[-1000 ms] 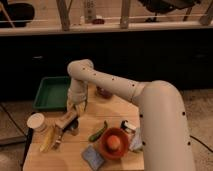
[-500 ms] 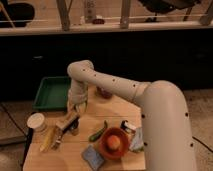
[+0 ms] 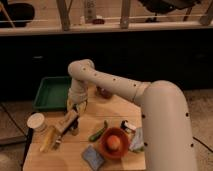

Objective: Place eraser in metal cup

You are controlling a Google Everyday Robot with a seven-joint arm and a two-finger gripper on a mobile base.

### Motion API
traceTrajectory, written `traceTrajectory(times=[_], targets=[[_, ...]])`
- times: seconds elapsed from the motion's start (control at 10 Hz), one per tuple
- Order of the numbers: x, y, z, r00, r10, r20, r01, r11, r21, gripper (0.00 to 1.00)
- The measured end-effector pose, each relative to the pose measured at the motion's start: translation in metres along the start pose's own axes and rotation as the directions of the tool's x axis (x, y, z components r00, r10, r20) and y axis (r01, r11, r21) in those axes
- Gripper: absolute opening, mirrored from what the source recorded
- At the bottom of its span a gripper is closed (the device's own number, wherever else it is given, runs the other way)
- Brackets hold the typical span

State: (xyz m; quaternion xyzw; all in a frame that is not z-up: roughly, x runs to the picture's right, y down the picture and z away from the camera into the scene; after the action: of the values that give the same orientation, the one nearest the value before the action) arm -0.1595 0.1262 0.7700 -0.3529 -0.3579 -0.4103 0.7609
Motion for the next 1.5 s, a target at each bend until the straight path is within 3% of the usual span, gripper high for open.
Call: traceTrajectory(times=[1.3,1.5], targets=[[-0.0011,0.0015,0.0001,1.0,-0.026,0.005,0.026,1.0,-0.015,0.8],[-0.0028,0.0014,-0.0013,1.0,-0.028,0.0,0.028,1.0,-0.001,0.8]])
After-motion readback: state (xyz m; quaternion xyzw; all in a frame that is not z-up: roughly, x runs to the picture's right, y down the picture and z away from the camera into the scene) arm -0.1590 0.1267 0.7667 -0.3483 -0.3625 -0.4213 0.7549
